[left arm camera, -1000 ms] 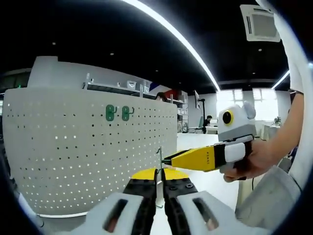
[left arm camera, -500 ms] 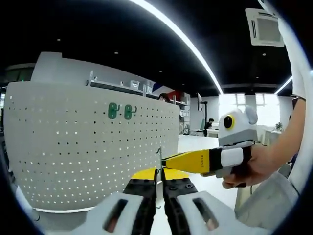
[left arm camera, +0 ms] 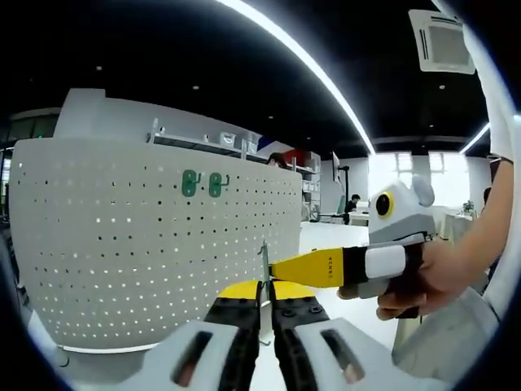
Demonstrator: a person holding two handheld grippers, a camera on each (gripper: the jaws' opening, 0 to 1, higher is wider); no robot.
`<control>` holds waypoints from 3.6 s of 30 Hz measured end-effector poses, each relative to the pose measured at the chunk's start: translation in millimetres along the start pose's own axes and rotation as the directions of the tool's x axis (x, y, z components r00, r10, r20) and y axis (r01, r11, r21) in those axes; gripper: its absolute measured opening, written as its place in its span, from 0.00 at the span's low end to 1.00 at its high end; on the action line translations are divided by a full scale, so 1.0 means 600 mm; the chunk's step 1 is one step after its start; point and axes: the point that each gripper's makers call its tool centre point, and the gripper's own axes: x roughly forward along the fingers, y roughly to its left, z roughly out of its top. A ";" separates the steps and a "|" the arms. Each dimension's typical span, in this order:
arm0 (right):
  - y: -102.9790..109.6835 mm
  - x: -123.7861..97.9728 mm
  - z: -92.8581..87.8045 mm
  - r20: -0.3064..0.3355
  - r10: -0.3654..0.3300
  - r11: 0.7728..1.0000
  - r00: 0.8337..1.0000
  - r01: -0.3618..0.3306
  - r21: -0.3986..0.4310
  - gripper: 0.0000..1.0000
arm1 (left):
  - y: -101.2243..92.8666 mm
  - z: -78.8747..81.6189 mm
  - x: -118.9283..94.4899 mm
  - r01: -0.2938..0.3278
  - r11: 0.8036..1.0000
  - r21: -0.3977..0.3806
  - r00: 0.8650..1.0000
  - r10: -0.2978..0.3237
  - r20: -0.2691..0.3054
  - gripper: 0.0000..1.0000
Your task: Insert the hook assembly into the mounting plate slot until the hook locks in place.
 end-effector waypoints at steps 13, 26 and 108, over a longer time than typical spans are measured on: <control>-0.002 -0.003 -0.003 -0.005 -0.004 1.000 1.000 0.004 -0.004 0.01 | 0.010 -0.013 0.003 0.013 1.000 0.019 0.998 -0.012 -0.055 0.40; -0.007 -0.005 0.005 0.014 -0.020 1.000 1.000 0.020 -0.014 0.01 | -0.002 -0.035 0.007 0.045 0.998 0.038 0.994 -0.041 -0.103 0.75; -0.210 -0.018 0.183 0.091 -0.303 0.874 0.949 0.315 -0.371 0.01 | 0.096 -0.122 -0.155 0.006 1.000 -0.007 0.964 -0.007 -0.266 0.68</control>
